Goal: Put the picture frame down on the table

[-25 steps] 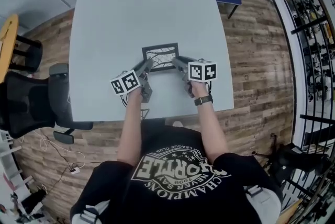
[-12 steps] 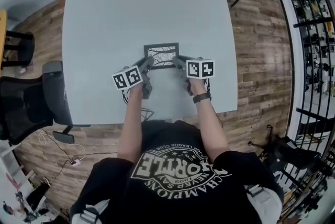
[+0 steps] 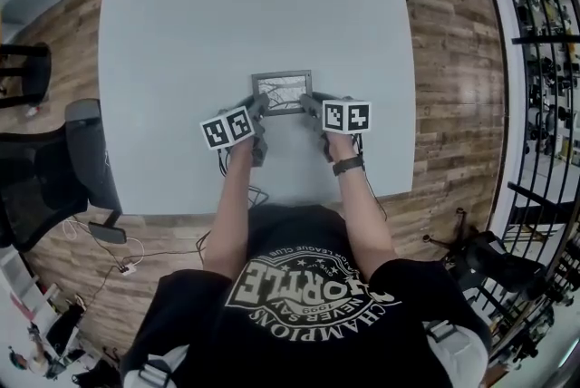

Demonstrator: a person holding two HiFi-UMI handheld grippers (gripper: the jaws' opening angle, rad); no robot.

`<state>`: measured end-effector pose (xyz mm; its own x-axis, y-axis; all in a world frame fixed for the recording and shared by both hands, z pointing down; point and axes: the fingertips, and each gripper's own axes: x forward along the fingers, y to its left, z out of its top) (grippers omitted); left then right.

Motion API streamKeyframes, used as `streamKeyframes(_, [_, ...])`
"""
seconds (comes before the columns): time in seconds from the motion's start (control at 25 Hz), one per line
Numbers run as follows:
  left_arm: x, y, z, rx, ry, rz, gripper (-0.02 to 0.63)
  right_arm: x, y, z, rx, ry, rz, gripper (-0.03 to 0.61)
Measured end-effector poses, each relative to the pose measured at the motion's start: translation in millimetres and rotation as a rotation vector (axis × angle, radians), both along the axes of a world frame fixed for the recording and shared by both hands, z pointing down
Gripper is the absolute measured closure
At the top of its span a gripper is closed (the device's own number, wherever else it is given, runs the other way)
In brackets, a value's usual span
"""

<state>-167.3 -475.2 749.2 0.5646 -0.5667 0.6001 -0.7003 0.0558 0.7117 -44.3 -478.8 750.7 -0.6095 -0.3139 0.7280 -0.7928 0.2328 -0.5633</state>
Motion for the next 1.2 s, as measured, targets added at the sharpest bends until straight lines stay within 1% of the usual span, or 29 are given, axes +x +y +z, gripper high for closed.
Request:
streamKeyframes(0.24, [-3, -3, 10, -0.006, -0.064, 0.004, 0.497, -2, -6, 6, -0.007, -0.004, 0.003, 0.463])
streamKeyframes(0.44, [0, -2, 11, -0.004, -0.114, 0.029, 0.497, 0, -3, 15, -0.029, 0.017, 0.003, 0.463])
streamKeyframes(0.56, [1, -3, 12, -0.014, -0.142, 0.013, 0.494, 2, -4, 17, -0.033, 0.018, 0.015, 0.463])
streamKeyframes(0.64, [-1, -3, 12, -0.019, -0.172, 0.008, 0.490, 2, -4, 17, -0.033, 0.018, 0.015, 0.463])
streamKeyframes(0.76, [-3, 0, 13, -0.020, -0.222, 0.027, 0.478, 0, -1, 17, -0.031, 0.022, 0.010, 0.463])
streamKeyframes(0.96, [2, 2, 12, -0.019, -0.238, 0.032, 0.458, 5, -4, 15, -0.011, 0.038, 0.035, 0.463])
streamKeyframes(1.08, [1, 5, 8, -0.013, -0.252, 0.036, 0.437, 5, -2, 11, -0.004, 0.036, 0.027, 0.462])
streamKeyframes(1.2, [-3, 8, -2, 0.011, -0.255, 0.016, 0.433, 3, -2, -1, 0.042, 0.031, 0.018, 0.462])
